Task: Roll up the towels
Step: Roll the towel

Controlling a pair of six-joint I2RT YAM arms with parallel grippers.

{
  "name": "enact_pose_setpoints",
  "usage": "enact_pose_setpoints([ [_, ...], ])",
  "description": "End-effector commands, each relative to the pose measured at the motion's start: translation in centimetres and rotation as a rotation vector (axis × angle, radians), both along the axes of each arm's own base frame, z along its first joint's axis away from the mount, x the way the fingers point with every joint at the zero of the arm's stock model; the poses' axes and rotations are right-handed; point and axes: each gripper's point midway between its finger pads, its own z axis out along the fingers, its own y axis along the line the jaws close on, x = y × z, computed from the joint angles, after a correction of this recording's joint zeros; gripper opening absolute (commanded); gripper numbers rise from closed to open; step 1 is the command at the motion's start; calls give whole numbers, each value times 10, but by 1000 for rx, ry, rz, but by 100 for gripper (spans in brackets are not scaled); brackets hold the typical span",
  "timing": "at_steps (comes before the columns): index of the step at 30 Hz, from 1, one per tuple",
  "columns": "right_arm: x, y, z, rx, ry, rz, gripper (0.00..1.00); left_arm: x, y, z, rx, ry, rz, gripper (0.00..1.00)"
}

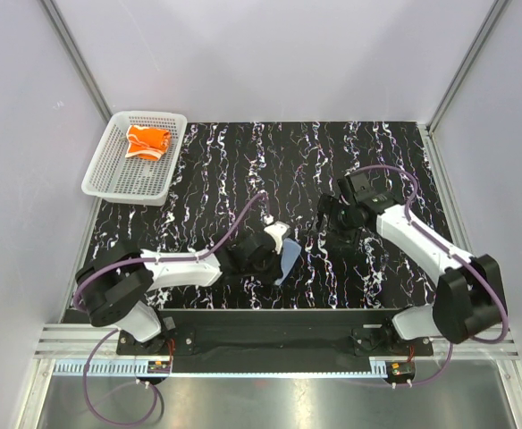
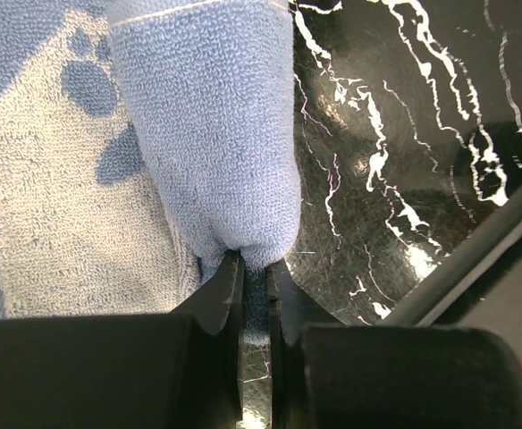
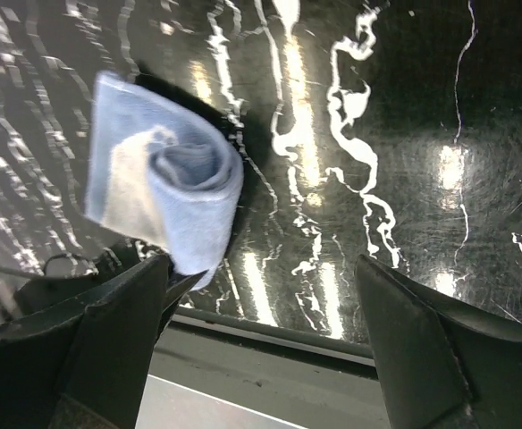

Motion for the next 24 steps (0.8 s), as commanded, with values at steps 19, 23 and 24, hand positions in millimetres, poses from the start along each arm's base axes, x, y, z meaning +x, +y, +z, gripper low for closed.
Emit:
enact_pose_setpoints([
  [19, -25, 56, 19, 412, -161, 91, 94, 2, -5, -3, -272, 357, -39, 0],
  [23, -28, 67, -6, 411, -128, 101, 92, 4, -8, -3, -295, 432, -79, 0],
  [24, -27, 69, -9, 413, -127, 100, 92, 3, -6, -10, -285, 469, -75, 0],
])
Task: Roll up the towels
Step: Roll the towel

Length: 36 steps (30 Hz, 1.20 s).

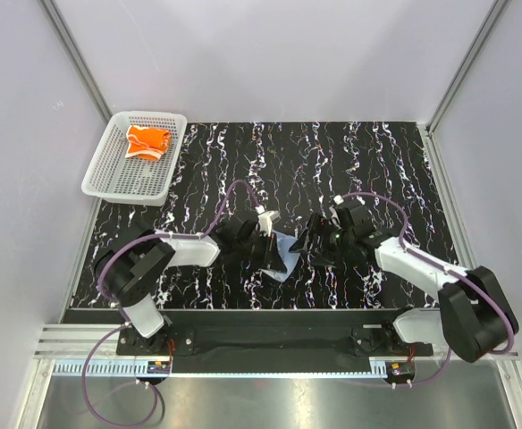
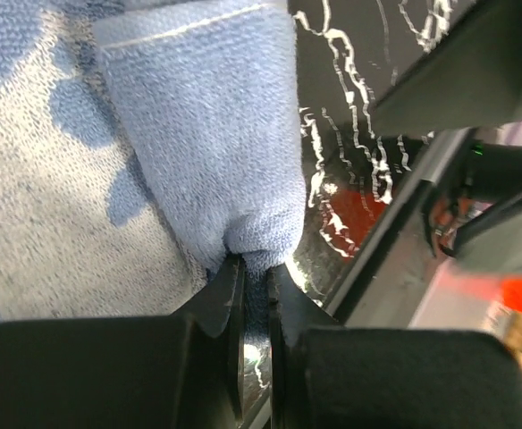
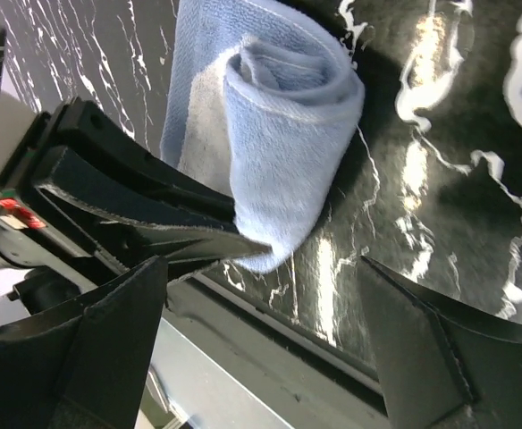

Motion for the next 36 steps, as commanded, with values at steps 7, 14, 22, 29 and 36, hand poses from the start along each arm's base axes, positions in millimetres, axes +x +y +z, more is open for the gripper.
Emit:
enact_pose_setpoints([
  [7, 25, 31, -21, 84, -48, 10, 88, 1, 18, -17, -74, 220, -27, 0],
  [14, 31, 32, -43, 62, -26, -4, 79, 4, 17, -9, -178, 281, -16, 0],
  [22, 34, 40, -55, 78, -12, 0, 45, 14, 14, 0, -270, 344, 7, 0],
  [29, 31, 28, -63, -31, 38, -20, 21, 29, 28, -12, -73, 290, 104, 5],
  [36, 17, 12, -67, -200, 121, -8, 16, 47, 56, -1, 191, 106, 204, 34],
])
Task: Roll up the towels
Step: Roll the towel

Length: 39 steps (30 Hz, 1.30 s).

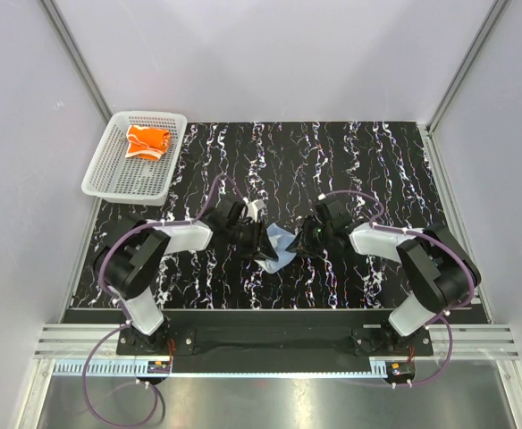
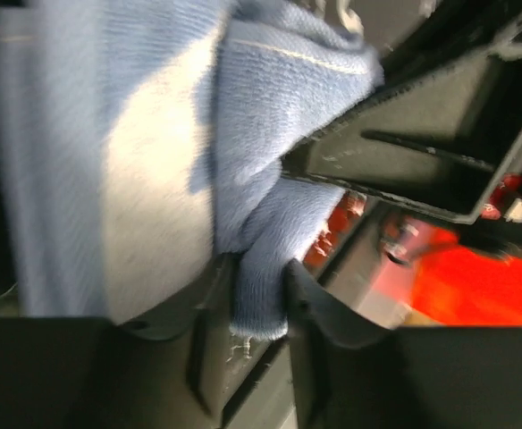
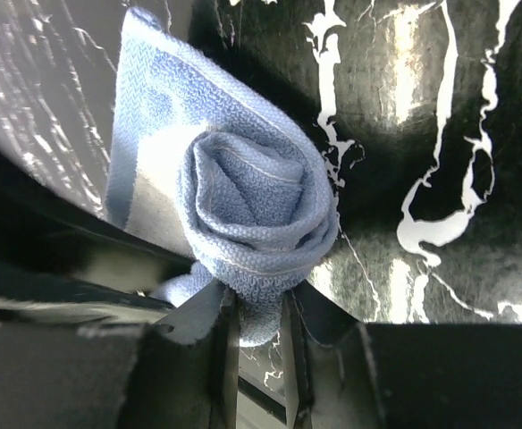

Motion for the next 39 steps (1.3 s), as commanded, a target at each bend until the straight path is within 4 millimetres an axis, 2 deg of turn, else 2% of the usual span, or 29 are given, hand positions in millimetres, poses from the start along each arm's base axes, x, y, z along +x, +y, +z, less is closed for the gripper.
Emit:
enact_pose_setpoints([
  [1, -17, -17, -10, -156, 65, 24, 16, 26, 32, -3, 276, -168, 94, 36],
  [2, -18, -17, -11, -164, 71, 28, 16, 25, 35, 5, 305, -188, 94, 38],
  [3, -20, -17, -13, -172, 83, 31, 16, 26, 28, 14, 318, -230, 84, 40],
  [4, -19, -16, -13, -174, 87, 32, 16, 31, 32, 17, 366, -281, 103, 42],
  [5, -20, -15, -14, -178, 95, 37, 16, 30, 34, 25, 396, -309, 107, 43],
  [6, -21, -14, -14, -181, 100, 42, 15, 27, 25, 35, 405, -357, 91, 43],
  [8, -20, -11, -13, -183, 104, 47, 15, 32, 30, 45, 485, -461, 116, 43],
  [9, -21, -11, -14, -186, 113, 49, 15, 24, 21, 52, 498, -513, 91, 44],
  [10, -19, -10, -13, -187, 108, 52, 15, 27, 22, 59, 531, -580, 98, 44],
  [11, -20, -10, -14, -191, 115, 52, 15, 24, 19, 62, 539, -612, 83, 44],
  [12, -19, -9, -14, -191, 118, 55, 15, 11, 7, 66, 525, -651, 40, 44],
  [14, -20, -8, -16, -195, 124, 63, 15, 4, -2, 73, 533, -729, 10, 47],
  [15, -18, -8, -16, -194, 122, 64, 15, -7, -11, 75, 524, -762, -30, 47],
  [18, -18, -7, -16, -192, 127, 66, 15, -19, -22, 66, 547, -786, -77, 50],
  [20, -18, -6, -17, -192, 127, 68, 14, -23, -24, 52, 587, -780, -107, 52],
  [30, -21, -6, -20, -191, 136, 79, 13, -28, -29, -5, 731, -768, -171, 53],
  [35, -22, -6, -18, -192, 141, 85, 13, -29, -26, -17, 753, -759, -178, 50],
  [38, -23, -6, -18, -190, 142, 90, 12, -30, -23, -16, 744, -762, -167, 31],
  [39, -23, -6, -18, -189, 143, 89, 13, -30, -24, -13, 732, -768, -159, 18],
])
